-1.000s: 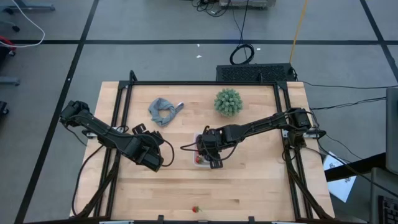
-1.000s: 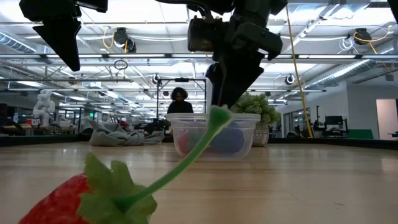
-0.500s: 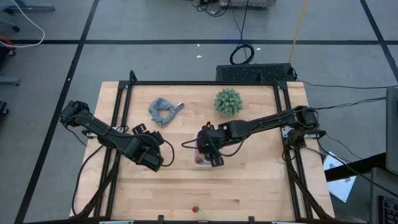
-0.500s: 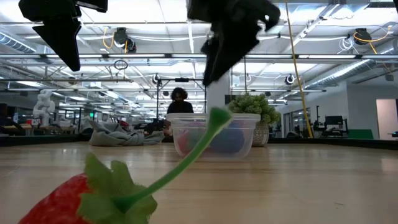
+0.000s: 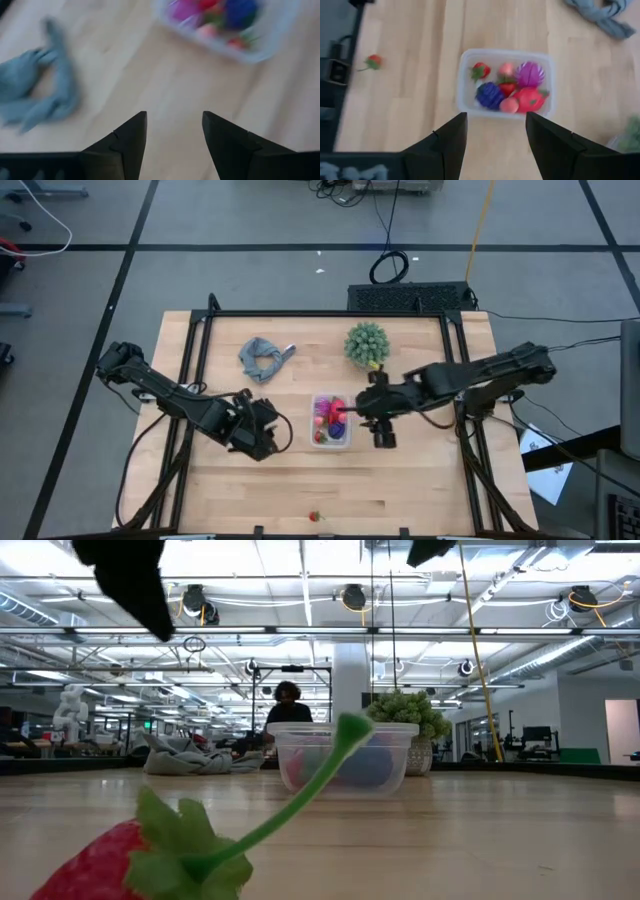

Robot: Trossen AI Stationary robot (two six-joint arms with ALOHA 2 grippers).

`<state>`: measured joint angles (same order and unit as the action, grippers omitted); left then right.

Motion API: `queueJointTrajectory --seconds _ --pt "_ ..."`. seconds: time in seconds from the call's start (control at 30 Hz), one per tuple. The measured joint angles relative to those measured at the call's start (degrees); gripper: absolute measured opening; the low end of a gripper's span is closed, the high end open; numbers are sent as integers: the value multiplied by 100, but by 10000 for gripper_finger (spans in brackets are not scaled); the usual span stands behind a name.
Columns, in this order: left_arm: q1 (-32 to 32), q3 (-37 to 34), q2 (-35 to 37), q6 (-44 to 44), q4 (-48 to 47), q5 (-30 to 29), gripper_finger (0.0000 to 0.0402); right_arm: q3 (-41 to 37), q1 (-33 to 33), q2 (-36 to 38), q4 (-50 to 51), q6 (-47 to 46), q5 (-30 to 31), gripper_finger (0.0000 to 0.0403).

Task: Pick and placing Produce into tupperware
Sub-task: Put the strawberry into the transparent bin

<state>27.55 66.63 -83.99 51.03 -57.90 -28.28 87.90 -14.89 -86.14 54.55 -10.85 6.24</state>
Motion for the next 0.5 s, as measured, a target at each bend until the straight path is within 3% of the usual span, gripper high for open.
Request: queueJointTrajectory --seconds 0.23,0.5 --pt "309 -2 0 -996 1802 159 198 0 -399 398 229 -368 -1 193" --pt "935 -2 -452 -981 2872 305 198 0 -473 462 285 -303 0 193"
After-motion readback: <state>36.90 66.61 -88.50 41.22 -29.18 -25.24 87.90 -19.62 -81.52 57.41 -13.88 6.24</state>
